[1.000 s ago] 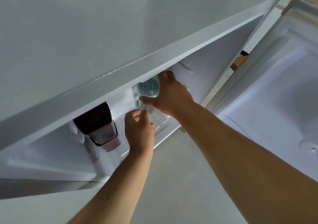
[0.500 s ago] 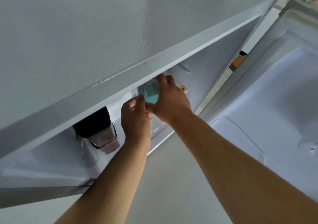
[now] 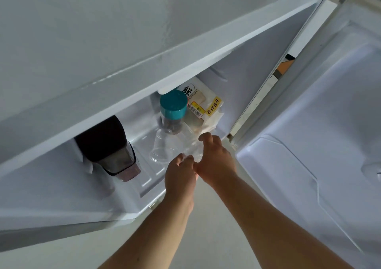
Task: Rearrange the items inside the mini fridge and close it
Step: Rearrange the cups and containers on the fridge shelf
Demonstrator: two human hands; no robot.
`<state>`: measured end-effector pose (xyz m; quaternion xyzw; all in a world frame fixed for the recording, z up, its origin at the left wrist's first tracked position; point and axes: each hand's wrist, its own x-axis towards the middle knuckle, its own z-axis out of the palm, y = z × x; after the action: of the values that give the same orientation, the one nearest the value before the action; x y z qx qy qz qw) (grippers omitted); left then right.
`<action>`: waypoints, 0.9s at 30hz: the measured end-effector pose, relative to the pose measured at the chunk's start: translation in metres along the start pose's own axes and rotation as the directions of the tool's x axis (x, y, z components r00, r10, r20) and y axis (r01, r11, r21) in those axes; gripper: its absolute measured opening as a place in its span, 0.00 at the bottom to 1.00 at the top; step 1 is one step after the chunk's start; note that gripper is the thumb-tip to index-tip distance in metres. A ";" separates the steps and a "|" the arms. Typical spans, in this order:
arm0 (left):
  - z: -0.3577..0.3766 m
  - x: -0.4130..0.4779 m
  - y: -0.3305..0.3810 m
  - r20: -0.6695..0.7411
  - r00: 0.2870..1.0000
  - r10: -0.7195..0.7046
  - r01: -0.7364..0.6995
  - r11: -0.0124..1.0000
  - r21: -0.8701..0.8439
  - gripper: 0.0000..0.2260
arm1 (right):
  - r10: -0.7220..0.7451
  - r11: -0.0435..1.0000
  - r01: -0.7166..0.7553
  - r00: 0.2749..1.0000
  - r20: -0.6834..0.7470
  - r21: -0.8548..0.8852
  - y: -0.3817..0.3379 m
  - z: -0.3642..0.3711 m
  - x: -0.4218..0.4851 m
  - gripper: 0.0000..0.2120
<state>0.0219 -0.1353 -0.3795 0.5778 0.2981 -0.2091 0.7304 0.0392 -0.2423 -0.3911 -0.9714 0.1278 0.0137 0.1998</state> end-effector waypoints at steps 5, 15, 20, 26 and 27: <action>-0.005 0.003 0.008 -0.045 0.999 -0.004 0.008 0.996 0.088 0.28 | 0.014 1.000 -0.014 1.000 -0.004 0.018 -0.006 0.021 0.010 0.36; -0.020 0.012 0.005 -0.031 0.998 0.050 -0.047 0.994 0.094 0.22 | 0.006 0.997 -0.006 1.000 0.003 0.071 -0.002 0.042 0.007 0.40; -0.023 0.007 0.004 -0.005 0.999 0.039 -0.038 0.990 0.138 0.26 | -0.064 0.998 0.064 0.996 -0.056 -0.007 0.011 0.048 0.001 0.23; -0.025 0.013 0.003 -0.003 1.000 0.004 -0.003 0.994 0.111 0.16 | -0.083 0.997 0.083 0.995 -0.052 -0.002 -0.003 0.048 0.008 0.17; -0.026 0.015 0.003 -0.004 1.000 0.003 -0.003 0.995 0.103 0.13 | -0.087 0.996 0.087 0.995 -0.044 -0.002 -0.003 0.048 0.007 0.18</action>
<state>0.0302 -0.1092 -0.3919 0.6157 0.2874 -0.2220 0.6993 0.0482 -0.2230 -0.4344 -0.9761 0.0898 -0.0165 0.1971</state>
